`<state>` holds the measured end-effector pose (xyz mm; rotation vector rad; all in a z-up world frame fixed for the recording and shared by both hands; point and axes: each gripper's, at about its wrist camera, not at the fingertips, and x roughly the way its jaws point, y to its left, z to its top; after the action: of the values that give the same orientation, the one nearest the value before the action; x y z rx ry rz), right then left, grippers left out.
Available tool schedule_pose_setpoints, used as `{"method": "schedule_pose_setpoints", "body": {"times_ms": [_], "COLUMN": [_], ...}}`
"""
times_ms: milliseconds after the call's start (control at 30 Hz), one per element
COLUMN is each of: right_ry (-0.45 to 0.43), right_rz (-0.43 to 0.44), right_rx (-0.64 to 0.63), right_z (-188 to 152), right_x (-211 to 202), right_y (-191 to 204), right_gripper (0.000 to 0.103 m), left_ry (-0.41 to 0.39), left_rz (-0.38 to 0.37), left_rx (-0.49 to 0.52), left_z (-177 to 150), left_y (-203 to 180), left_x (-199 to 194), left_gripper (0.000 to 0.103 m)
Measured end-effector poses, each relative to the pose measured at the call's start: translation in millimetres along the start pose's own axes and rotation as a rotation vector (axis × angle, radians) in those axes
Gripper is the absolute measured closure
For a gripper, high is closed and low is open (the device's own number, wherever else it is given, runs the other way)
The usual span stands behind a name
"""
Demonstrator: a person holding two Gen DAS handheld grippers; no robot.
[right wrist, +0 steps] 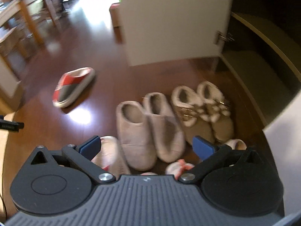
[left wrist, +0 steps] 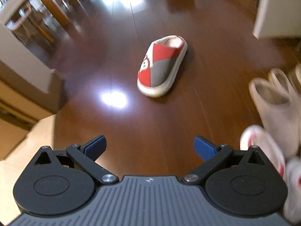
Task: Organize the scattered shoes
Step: 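Reach the left gripper toward the second red-grey slipper on the floor, then close the left gripper on the heel of the red-grey slipper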
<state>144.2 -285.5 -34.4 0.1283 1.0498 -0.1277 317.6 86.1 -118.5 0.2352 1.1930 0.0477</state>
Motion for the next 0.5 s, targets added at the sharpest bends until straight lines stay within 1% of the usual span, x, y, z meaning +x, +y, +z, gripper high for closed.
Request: {"method": "schedule_pose_setpoints", "body": {"times_ms": [33, 67, 100, 167, 200, 233, 333, 400, 433, 467, 500], "right_ry": [0.013, 0.026, 0.038, 0.069, 0.089, 0.111, 0.177, 0.213, 0.229, 0.245, 0.256], "right_rz": [-0.011, -0.022, -0.033, -0.041, -0.043, -0.043, -0.031, -0.025, -0.024, -0.025, -0.030], "right_rx": [0.024, 0.047, 0.071, 0.100, 0.106, 0.110, 0.116, 0.120, 0.123, 0.128, 0.131], "right_z": [2, 5, 7, 10, 10, 9, 7, 7, 7, 7, 7], "right_x": [6, 12, 18, 33, 41, 50, 70, 80, 86, 92, 96], "right_y": [-5, -11, -16, -21, -22, -22, -22, -21, -22, -23, -23], "right_gripper": [0.001, 0.001, 0.001, 0.001, 0.001, 0.001, 0.001, 0.001, 0.001, 0.001, 0.001], "left_ry": [0.002, -0.003, -0.012, -0.021, -0.019, -0.014, 0.025, 0.058, 0.087, 0.118, 0.147], "left_rz": [-0.036, -0.063, -0.097, -0.112, -0.120, -0.120, -0.105, -0.072, -0.058, -0.036, -0.008], "left_rx": [-0.031, -0.053, -0.088, -0.124, -0.147, -0.172, -0.250, -0.289, -0.309, -0.318, -0.323], "left_z": [30, 51, 84, 118, 143, 160, 195, 205, 207, 206, 203], "left_y": [2, 3, 4, 2, 0, -1, -4, -5, -5, -5, -6], "left_x": [24, 40, 65, 95, 118, 137, 191, 219, 236, 250, 260], "left_gripper": [0.002, 0.002, 0.002, 0.002, 0.002, 0.002, 0.002, 0.003, 0.003, 0.008, 0.016]}}
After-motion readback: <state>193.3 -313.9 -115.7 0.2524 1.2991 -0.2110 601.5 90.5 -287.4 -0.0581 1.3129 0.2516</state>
